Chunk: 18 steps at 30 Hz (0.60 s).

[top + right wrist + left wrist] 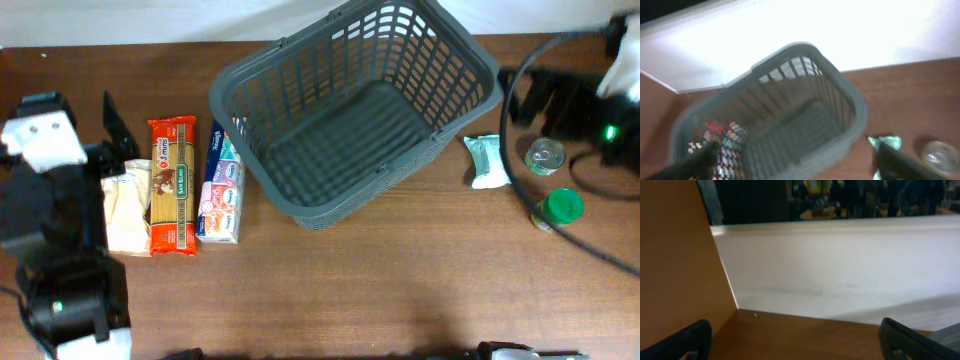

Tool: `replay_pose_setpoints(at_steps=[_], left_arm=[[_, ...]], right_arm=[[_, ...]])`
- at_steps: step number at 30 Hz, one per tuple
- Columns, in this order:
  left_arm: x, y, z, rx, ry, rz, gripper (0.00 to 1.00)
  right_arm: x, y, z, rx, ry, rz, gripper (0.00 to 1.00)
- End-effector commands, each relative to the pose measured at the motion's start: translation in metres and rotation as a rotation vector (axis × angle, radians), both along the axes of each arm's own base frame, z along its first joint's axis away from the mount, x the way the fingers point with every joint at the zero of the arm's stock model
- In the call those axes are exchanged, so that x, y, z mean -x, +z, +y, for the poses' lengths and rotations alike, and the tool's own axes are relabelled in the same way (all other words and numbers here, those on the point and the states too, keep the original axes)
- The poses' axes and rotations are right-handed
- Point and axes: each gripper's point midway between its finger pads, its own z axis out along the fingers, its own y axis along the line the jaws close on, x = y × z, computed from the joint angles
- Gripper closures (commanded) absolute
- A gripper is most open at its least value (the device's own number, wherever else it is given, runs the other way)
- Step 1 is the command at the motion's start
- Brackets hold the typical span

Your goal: Pack container

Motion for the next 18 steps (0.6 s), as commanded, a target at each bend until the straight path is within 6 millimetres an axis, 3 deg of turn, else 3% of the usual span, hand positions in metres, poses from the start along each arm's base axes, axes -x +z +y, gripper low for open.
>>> replay_pose_setpoints(at_steps=[1,4,9,13,18], left_arm=[[-0.012,-0.005,0.002,0.016,-0.012,0.022,0.01],[-0.023,-0.019,0.005,0.026,-0.013,0.061,0.01],[-0.041,-0.043,0.009,0.044,-0.013,0.126,0.01],[-0.053,-0.062,0.012,0.058,-0.012,0.176,0.01],[-0.060,-0.092,0.014,0.084,-0.012,0.272,0.01]], right_arm=[[-0.025,0.008,0.004,-0.008,0.036,-0.006,0.16],[-0.058,-0.005,0.002,-0.013,0.037,0.038,0.08],[-0.116,-0.059,-0.004,0.013,0.061,0.143,0.08],[-0.144,-0.104,-0.007,0.056,0.102,0.223,0.10],[-0.167,-0.141,-0.011,0.112,0.140,0.267,0.10]])
